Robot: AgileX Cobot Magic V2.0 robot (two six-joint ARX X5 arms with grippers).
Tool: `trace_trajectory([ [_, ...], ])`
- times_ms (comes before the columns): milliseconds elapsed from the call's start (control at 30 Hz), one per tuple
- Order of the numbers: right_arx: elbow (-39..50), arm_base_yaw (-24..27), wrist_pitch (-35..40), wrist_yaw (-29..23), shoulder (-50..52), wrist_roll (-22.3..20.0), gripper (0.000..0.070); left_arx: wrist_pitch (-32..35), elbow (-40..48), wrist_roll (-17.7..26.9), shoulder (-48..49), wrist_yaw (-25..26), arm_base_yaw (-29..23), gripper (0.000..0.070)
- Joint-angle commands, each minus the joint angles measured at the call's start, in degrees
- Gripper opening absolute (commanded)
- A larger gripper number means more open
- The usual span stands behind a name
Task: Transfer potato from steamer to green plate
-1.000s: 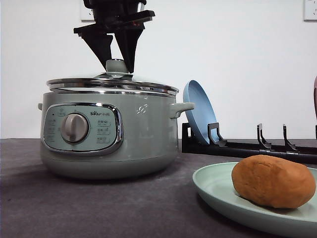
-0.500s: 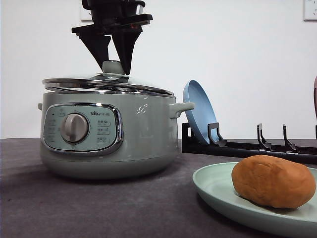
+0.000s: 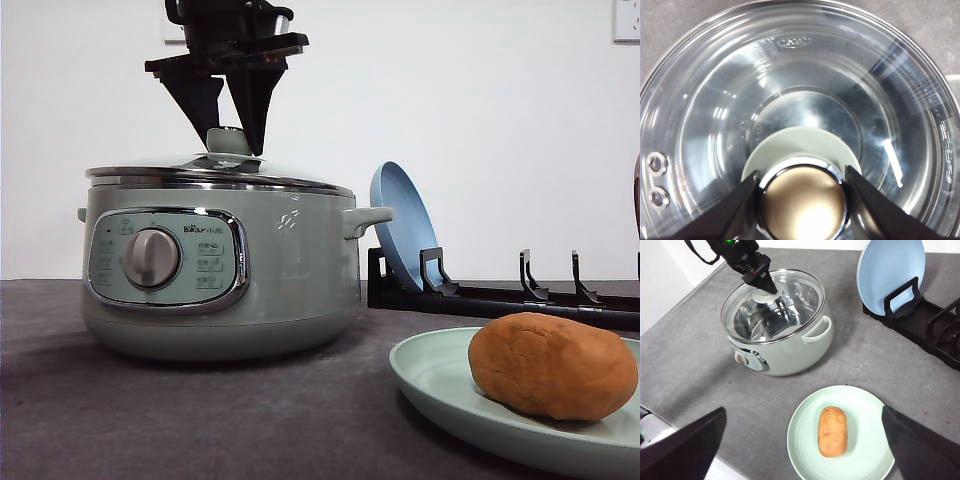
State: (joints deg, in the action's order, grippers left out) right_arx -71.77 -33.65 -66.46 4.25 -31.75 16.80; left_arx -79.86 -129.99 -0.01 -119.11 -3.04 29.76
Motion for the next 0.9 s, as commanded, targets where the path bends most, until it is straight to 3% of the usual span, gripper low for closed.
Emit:
trace_trajectory([
  [0,-1.0,-0.3,0.6,-0.3,-0.3,-0.2,0.063,0.8,-1.9,-0.7,-1.5,0.5,0.6,0.001],
  [867,-1.0,-0.3,0.4,-0.2,-0.3,0.4,0.063,2.1,-1.9,-0.5,-1.5,2.2,-0.2,0.0009],
])
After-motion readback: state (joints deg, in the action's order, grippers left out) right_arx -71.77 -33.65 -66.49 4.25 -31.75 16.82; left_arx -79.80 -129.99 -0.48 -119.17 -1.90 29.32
